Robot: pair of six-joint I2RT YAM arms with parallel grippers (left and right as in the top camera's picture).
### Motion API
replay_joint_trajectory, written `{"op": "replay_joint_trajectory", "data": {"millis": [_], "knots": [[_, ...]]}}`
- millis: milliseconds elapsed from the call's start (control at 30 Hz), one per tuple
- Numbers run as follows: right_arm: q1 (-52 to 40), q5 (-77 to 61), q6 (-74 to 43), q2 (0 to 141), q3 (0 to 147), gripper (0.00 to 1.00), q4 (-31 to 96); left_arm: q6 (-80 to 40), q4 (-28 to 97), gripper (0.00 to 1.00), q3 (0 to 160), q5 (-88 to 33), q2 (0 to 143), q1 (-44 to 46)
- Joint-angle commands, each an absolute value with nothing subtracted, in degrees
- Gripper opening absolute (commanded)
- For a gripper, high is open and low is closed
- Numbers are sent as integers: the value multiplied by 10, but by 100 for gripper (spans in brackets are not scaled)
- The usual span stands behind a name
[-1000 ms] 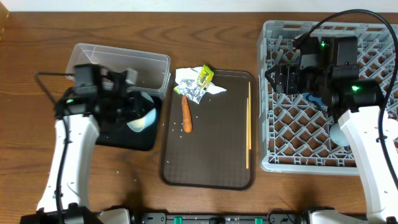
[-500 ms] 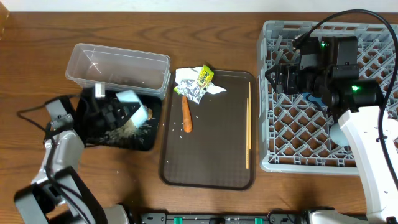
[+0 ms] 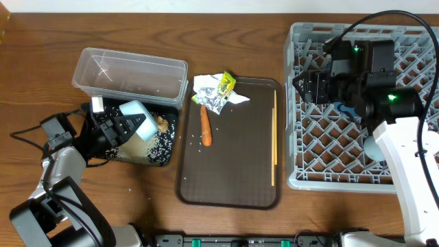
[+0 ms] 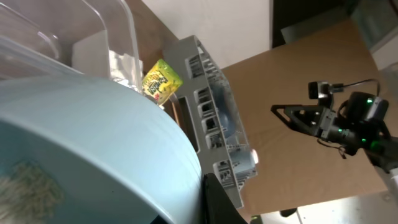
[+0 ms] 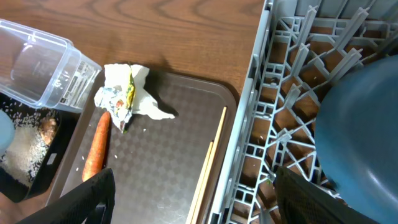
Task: Sort waste into correct bins and load items into the dishwasher rack
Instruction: 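Carry the bowl left and tip the rice onto the black tray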
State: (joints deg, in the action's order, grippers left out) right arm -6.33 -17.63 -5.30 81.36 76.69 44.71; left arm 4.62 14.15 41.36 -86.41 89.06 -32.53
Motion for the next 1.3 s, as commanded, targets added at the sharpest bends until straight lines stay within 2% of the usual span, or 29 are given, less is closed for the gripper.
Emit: {"op": "replay_joint_trajectory", "data": {"millis": [0, 67, 133, 200, 300, 400, 467, 500, 533, 600, 667, 767, 867, 933, 1033, 1100, 1267], "knots": [[-64, -182, -58, 802, 765, 75, 445, 16, 142, 6, 415, -808, 889, -327], [-64, -183, -58, 802, 765, 75, 446, 56, 143, 6, 415, -834, 889, -327], [-65, -183, -58, 802, 765, 75, 446, 38, 142, 6, 415, -797, 890, -329], [-65, -183, -58, 802, 765, 74, 446, 38, 116, 6, 415, -903, 890, -331], [-65, -185, -58, 802, 765, 74, 448, 45, 119, 6, 415, -851, 887, -326], [-65, -185, -63, 802, 765, 74, 444, 43, 97, 6, 415, -901, 887, -322], [-65, -185, -68, 802, 765, 74, 444, 37, 102, 6, 415, -829, 887, -322], [-65, -185, -68, 802, 765, 74, 444, -11, 106, 6, 415, -782, 888, -322], [-64, -185, -68, 802, 765, 74, 443, -20, 103, 6, 415, -800, 888, -322], [-64, -185, -68, 801, 765, 75, 445, 37, 88, 6, 415, -899, 887, -319], [-65, -185, -68, 801, 765, 75, 447, 0, 93, 6, 415, -841, 887, -317], [-65, -185, -68, 801, 765, 75, 443, 5, 83, 6, 415, -900, 883, -313], [-64, -185, -68, 801, 765, 74, 443, -53, 88, 6, 415, -820, 884, -313], [-64, -185, -68, 801, 765, 74, 444, -3, 73, 6, 415, -901, 883, -311], [-64, -185, -68, 801, 765, 75, 446, -65, 80, 6, 415, -813, 884, -310], [-64, -185, -68, 801, 765, 75, 446, -27, 59, 6, 415, -902, 884, -308], [-64, -185, -68, 801, 765, 76, 444, -77, 59, 6, 415, -901, 879, -298]]}}
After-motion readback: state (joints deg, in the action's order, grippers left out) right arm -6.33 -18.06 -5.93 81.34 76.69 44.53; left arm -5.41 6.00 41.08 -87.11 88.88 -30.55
